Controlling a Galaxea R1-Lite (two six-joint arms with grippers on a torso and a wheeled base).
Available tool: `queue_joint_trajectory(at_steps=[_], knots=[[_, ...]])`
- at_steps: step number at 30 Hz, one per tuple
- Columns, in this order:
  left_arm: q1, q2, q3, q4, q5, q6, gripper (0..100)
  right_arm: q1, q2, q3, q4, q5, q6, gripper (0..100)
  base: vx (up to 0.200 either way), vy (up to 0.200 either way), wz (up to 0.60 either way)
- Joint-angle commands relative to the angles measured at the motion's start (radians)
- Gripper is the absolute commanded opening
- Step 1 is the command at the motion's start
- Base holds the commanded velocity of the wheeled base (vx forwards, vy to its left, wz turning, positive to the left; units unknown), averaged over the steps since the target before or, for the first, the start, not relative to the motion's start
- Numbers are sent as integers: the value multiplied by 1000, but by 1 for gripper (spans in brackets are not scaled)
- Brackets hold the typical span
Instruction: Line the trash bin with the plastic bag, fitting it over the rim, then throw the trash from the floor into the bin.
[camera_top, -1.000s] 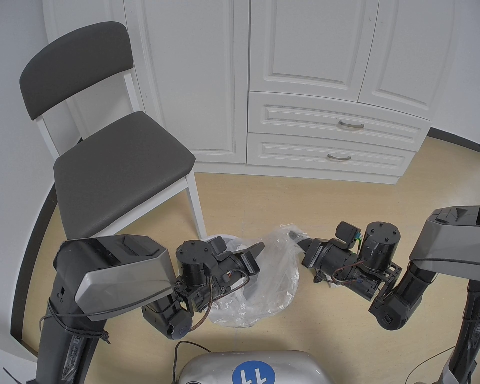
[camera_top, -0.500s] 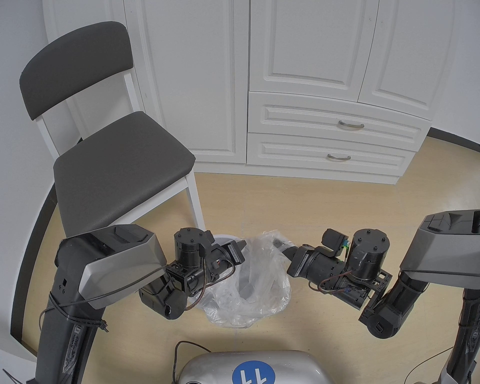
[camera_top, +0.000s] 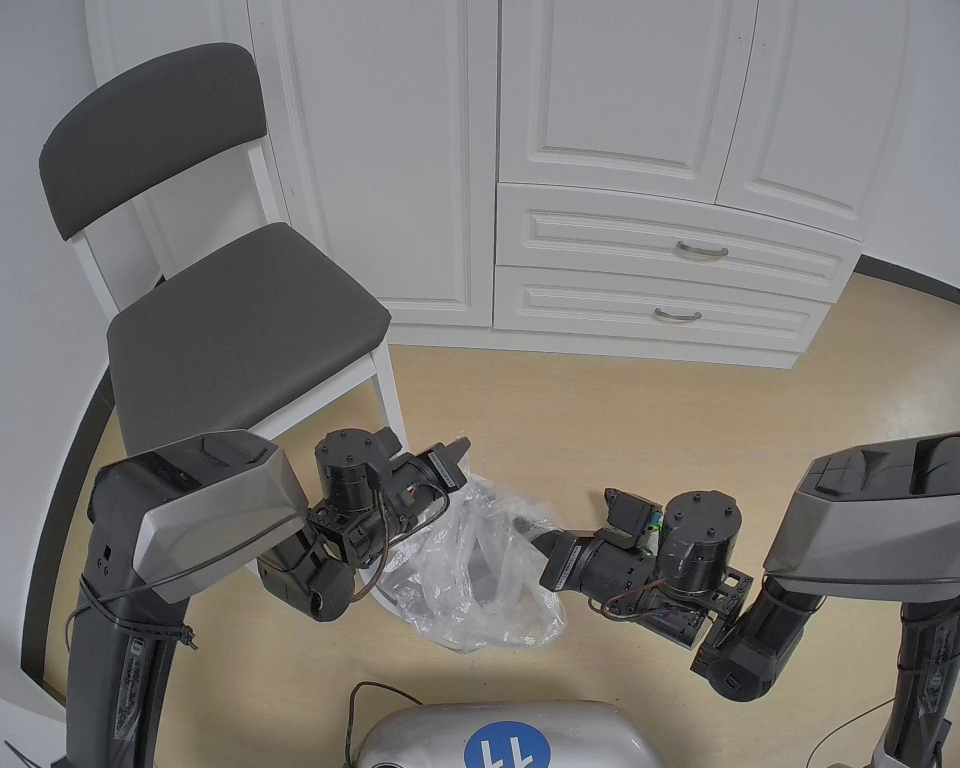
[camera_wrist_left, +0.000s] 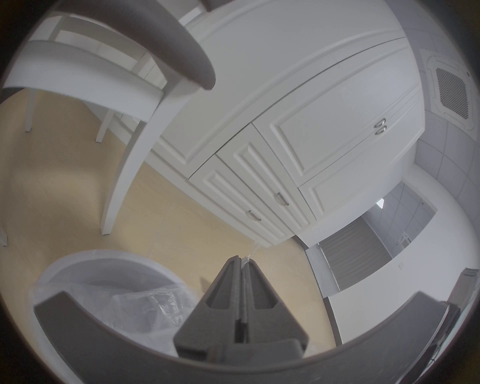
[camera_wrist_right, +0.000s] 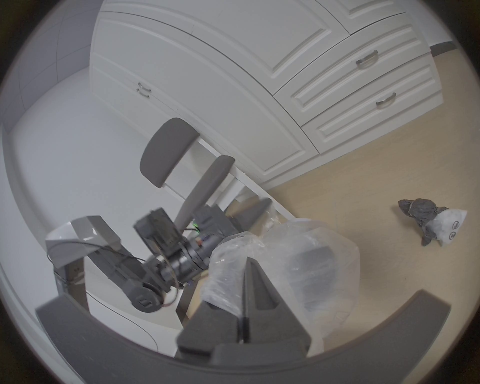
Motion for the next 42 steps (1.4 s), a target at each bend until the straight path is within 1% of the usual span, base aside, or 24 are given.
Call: queue_joint_trajectory(at_steps=[1, 5, 8, 12, 13, 14, 15, 16, 18, 19, 21, 23, 25, 27, 29, 31, 33, 34, 35, 36, 37, 39, 41, 42], knots=[[2, -22, 10, -31, 1, -8, 0, 8, 69, -20, -18, -20, -10, 0, 0, 0, 0], [18, -27, 16, -54, -1, -6, 0, 1, 100, -28, -18, -40, -75, 0, 0, 0, 0], [33, -53, 44, -57, -11, -3, 0, -18, 116, -34, -18, -57, -159, 0, 0, 0, 0], [30, -51, 64, -57, -16, 6, 0, -35, 107, -23, -18, -68, -199, 0, 0, 0, 0], [30, -51, 65, -57, -16, 9, 0, -41, 104, -18, -18, -69, -211, 100, 0, 0, 0], [31, -53, 78, -57, -22, 15, 100, -56, 95, -6, -18, -68, -251, 100, 0, 0, 0], [31, -53, 78, -57, -22, 15, 100, -56, 95, -6, -18, -68, -251, 100, 0, 0, 0], [37, -65, 111, -57, -73, 40, 100, -79, 64, 32, -18, -66, -319, 100, 0, 0, 0], [56, -96, 150, -57, -117, 67, 100, -93, 40, 55, -18, -65, -362, 100, 0, 0, 0], [71, -137, 199, -57, -169, 92, 100, -110, 12, 81, -18, -65, -401, 100, 0, 0, 0], [80, -165, 232, -54, -208, 110, 100, -121, -5, 103, -18, -65, -432, 100, 0, 0, 0], [103, -240, 298, -39, -255, 166, 100, -144, -22, 149, -18, -62, -520, 100, 0, 0, 0], [114, -277, 329, -14, -261, 210, 100, -153, -17, 175, -18, -57, -562, 100, 0, 0, 0], [125, -320, 352, 53, -261, 291, 100, -148, 1, 198, -18, -54, -595, 100, 0, 0, 0], [134, -353, 375, 136, -261, 374, 100, -144, 23, 210, -18, -54, -616, 100, 0, 0, 0], [140, -386, 395, 239, -261, 462, 100, -145, 31, 229, -18, -54, -659, 100, 0, 0, 0], [145, -406, 407, 302, -261, 515, 100, -151, 26, 244, -18, -54, -688, 100, 0, 0, 0], [153, -422, 417, 345, -261, 561, 100, -154, 21, 258, -18, -54, -711, 100, 0, 0, 0], [153, -422, 417, 345, -261, 561, 100, -154, 21, 258, -18, -54, -711, 100, 0, 0, 0], [168, -445, 429, 406, -260, 640, 100, -162, 12, 275, -18, -55, -743, 100, 0, 0, 0], [180, -458, 435, 438, -260, 689, 100, -165, 11, 278, -18, -62, -759, 100, 0, 0, 0], [209, -485, 455, 486, -260, 787, 100, -167, 12, 278, -18, -68, -776, 100, 0, 0, 0], [222, -501, 470, 509, -260, 845, 100, -170, 9, 275, -18, -68, -779, 100, 0, 0, 0], [222, -501, 470, 509, -260, 845, 100, -170, 9, 275, -18, -68, -779, 100, 0, 0, 0]])
